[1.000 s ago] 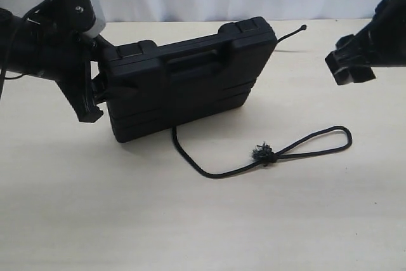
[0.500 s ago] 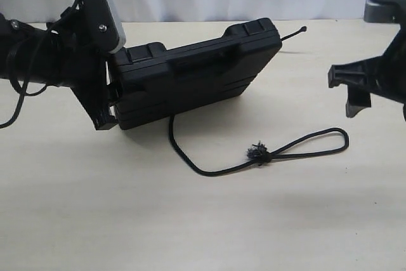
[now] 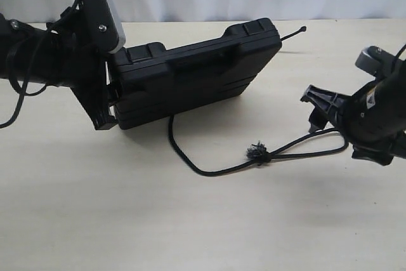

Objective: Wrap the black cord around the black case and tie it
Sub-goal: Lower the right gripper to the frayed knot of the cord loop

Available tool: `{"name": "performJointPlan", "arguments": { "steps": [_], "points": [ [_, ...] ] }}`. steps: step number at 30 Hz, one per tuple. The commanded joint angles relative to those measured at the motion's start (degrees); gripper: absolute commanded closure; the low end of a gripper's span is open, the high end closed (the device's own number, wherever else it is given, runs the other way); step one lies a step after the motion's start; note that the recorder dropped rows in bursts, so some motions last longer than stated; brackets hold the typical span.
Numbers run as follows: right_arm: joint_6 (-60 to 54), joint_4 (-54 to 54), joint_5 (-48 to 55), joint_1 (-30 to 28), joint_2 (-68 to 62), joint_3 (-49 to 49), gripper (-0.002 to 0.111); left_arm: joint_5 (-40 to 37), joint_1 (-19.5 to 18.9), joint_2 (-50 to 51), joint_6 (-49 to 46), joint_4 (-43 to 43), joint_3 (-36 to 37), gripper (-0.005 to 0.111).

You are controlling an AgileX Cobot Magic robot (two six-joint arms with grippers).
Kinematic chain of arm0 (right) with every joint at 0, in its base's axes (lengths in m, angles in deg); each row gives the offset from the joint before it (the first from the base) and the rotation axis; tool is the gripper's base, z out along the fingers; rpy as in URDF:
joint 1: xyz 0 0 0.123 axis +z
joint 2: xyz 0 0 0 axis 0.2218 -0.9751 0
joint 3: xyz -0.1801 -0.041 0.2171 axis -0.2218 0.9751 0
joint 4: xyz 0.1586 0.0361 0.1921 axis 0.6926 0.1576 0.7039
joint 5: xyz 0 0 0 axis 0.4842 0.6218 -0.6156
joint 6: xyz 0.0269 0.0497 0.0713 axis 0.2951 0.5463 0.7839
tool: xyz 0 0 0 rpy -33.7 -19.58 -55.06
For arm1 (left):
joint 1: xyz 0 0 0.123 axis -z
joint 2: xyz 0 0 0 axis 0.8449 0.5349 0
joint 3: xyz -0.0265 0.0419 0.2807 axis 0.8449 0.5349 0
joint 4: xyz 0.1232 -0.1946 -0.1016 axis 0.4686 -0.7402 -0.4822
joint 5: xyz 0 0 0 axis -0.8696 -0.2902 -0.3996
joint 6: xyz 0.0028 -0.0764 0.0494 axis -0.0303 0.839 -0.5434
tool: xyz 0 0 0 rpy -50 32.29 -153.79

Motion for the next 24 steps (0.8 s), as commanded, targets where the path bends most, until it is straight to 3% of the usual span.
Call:
{"name": "performJointPlan", "arguments": {
  "steps": [1,12,24],
  "points": [
    [1.56,3.3,-3.66,-0.07,-4.47,-0.12,0.039,0.78,0.14,-0.4,-0.52,-0.23,0.08,0.107],
    [1.14,6.37,-4.05,7.81,-15.2,-6.96,0.039,2.24,0.14,-0.4,-0.52,0.9,0.08,0.107],
    [3.09,7.38,-9.22,8.08,-18.61,-7.08,0.039,2.03,0.14,-0.4,-0.52,0.9,0.08,0.107]
  ]
}}
